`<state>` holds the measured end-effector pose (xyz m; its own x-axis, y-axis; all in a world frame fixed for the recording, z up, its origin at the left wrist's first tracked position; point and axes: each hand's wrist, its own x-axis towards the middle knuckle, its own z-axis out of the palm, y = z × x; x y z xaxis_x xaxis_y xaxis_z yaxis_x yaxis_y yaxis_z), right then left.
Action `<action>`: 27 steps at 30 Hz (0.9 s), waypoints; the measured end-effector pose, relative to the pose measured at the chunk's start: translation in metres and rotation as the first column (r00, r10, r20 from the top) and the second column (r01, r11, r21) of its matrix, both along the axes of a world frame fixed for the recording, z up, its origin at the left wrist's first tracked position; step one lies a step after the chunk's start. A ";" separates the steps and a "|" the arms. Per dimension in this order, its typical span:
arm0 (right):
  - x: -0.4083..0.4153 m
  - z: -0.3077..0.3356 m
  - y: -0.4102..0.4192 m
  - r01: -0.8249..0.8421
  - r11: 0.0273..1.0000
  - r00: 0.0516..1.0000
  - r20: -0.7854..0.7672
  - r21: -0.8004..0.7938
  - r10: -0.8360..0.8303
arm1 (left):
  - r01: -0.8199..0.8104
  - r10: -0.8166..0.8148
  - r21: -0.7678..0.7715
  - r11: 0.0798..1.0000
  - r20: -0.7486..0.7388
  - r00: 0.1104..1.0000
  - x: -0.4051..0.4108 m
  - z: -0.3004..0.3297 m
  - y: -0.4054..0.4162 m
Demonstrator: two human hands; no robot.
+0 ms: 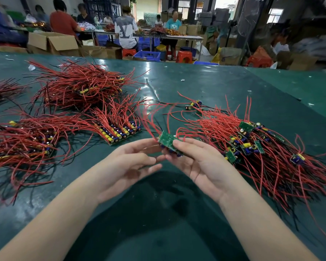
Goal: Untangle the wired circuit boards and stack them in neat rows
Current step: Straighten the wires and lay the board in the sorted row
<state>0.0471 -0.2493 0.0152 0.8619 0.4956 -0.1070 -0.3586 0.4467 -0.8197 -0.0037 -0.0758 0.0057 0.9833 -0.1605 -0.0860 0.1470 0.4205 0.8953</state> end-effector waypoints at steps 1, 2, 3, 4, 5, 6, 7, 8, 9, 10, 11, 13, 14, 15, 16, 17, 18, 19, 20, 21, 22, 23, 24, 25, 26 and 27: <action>-0.001 -0.001 0.000 0.002 0.998 0.999 0.035 -0.058 0.000 | 0.006 -0.006 0.007 1.000 0.009 1.000 -0.001 0.000 -0.001; -0.001 -0.002 0.001 0.020 0.994 0.997 0.073 -0.110 -0.011 | -0.011 0.010 0.019 1.000 0.015 1.000 -0.002 -0.001 -0.002; -0.002 -0.004 0.001 0.043 0.988 0.993 0.112 -0.149 -0.026 | -0.054 0.053 0.041 0.998 0.016 0.998 -0.001 -0.001 -0.004; -0.002 -0.005 0.001 0.058 0.983 0.988 0.149 -0.176 -0.032 | -0.117 0.116 0.073 0.990 0.020 0.993 -0.001 -0.002 -0.005; -0.002 -0.005 0.001 0.062 0.979 0.983 0.179 -0.194 -0.027 | -0.181 0.179 0.100 0.978 0.029 0.983 0.000 -0.003 -0.006; -0.002 -0.005 0.001 0.060 0.977 0.980 0.198 -0.203 -0.019 | -0.236 0.232 0.111 0.965 0.044 0.972 0.001 -0.004 -0.007; -0.003 -0.005 0.001 0.055 0.978 0.979 0.205 -0.203 -0.013 | -0.278 0.273 0.108 0.955 0.056 0.960 0.001 -0.004 -0.008; -0.003 -0.004 0.001 0.052 0.978 0.978 0.208 -0.201 -0.009 | -0.308 0.302 0.103 0.946 0.066 0.951 0.001 -0.003 -0.008; -0.003 -0.004 0.001 0.055 0.977 0.976 0.218 -0.206 -0.010 | -0.323 0.316 0.100 0.941 0.074 0.946 0.001 -0.003 -0.008; -0.003 -0.003 0.000 0.068 0.971 0.971 0.238 -0.227 -0.012 | -0.329 0.321 0.104 0.939 0.086 0.943 0.001 -0.004 -0.008; -0.004 -0.003 0.000 0.086 0.962 0.964 0.267 -0.260 -0.014 | -0.334 0.323 0.119 0.935 0.103 0.941 0.001 -0.004 -0.009; -0.005 -0.004 0.000 0.120 0.941 0.949 0.315 -0.316 -0.015 | -0.363 0.335 0.194 0.911 0.165 0.928 0.001 -0.006 -0.009; -0.006 -0.004 0.000 0.131 0.936 0.947 0.321 -0.328 -0.020 | -0.385 0.345 0.235 0.893 0.195 0.918 0.001 -0.007 -0.010; -0.006 -0.005 0.001 0.135 0.934 0.948 0.318 -0.331 -0.024 | -0.406 0.358 0.258 0.877 0.213 0.909 0.002 -0.008 -0.010; -0.006 -0.004 0.001 0.129 0.937 0.952 0.306 -0.323 -0.025 | -0.425 0.375 0.263 0.866 0.220 0.901 0.002 -0.008 -0.010; -0.006 -0.004 0.002 0.117 0.945 0.957 0.288 -0.305 -0.026 | -0.440 0.392 0.255 0.861 0.218 0.894 0.003 -0.008 -0.010; -0.006 -0.004 0.002 0.106 0.953 0.962 0.273 -0.285 -0.026 | -0.451 0.406 0.238 0.860 0.214 0.889 0.004 -0.008 -0.010; -0.006 -0.003 0.002 0.101 0.957 0.963 0.270 -0.270 -0.025 | -0.457 0.416 0.223 0.861 0.208 0.885 0.004 -0.008 -0.009; -0.006 -0.003 0.002 0.098 0.960 0.961 0.274 -0.264 -0.023 | -0.457 0.418 0.216 0.863 0.206 0.885 0.004 -0.008 -0.009; -0.006 -0.003 0.001 0.097 0.960 0.960 0.280 -0.263 -0.020 | -0.454 0.413 0.224 0.862 0.207 0.887 0.003 -0.008 -0.010; -0.006 -0.003 0.001 0.098 0.959 0.958 0.285 -0.265 -0.019 | -0.451 0.407 0.242 0.859 0.213 0.888 0.003 -0.008 -0.010; -0.007 -0.003 0.001 0.102 0.957 0.957 0.291 -0.270 -0.020 | -0.451 0.401 0.264 0.853 0.221 0.889 0.003 -0.009 -0.011; -0.007 -0.004 0.001 0.111 0.955 0.956 0.294 -0.275 -0.026 | -0.454 0.399 0.288 0.843 0.230 0.888 0.002 -0.009 -0.011; -0.007 -0.004 0.001 0.121 0.952 0.955 0.295 -0.280 -0.034 | -0.461 0.398 0.320 0.827 0.245 0.884 0.002 -0.008 -0.012; -0.007 -0.004 0.001 0.133 0.949 0.954 0.298 -0.285 -0.044 | -0.472 0.398 0.357 0.806 0.264 0.878 0.002 -0.008 -0.012; -0.007 -0.005 0.002 0.149 0.944 0.951 0.303 -0.293 -0.056 | -0.485 0.397 0.392 0.782 0.285 0.872 0.002 -0.008 -0.013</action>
